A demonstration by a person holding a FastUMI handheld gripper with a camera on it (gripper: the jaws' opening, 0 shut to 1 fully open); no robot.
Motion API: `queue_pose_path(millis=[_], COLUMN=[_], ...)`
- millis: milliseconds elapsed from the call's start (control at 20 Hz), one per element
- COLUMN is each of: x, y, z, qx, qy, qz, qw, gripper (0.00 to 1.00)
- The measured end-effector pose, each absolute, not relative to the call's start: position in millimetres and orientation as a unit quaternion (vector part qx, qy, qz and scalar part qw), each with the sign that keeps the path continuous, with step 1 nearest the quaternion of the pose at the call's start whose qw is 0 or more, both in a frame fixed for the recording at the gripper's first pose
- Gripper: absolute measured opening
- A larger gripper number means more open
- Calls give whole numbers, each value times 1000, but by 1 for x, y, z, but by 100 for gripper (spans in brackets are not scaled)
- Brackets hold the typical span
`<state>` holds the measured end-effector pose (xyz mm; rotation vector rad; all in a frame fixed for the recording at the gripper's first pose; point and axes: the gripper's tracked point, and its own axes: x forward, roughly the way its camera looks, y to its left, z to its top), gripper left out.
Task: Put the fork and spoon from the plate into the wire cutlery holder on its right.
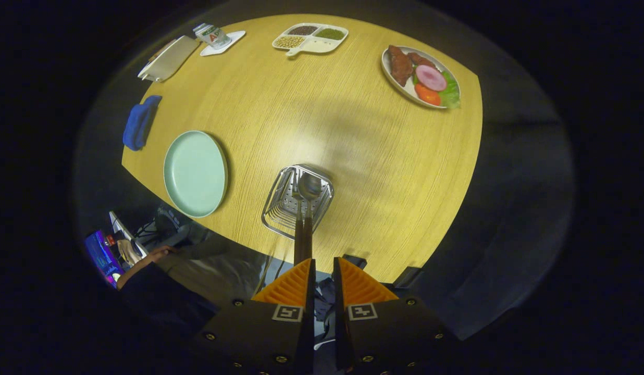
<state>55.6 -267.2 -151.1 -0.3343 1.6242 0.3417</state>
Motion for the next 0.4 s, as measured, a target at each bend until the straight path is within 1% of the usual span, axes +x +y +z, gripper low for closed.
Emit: queue_pose_path(millis=[50, 150, 400], x=[57, 59, 53], y=[-261, -244, -179], z=[-143, -129, -96], qx=[-140, -130, -70], qy=[702, 662, 555], qz=[150, 156, 174], qw=[682, 721, 811], gripper=[18, 25, 25])
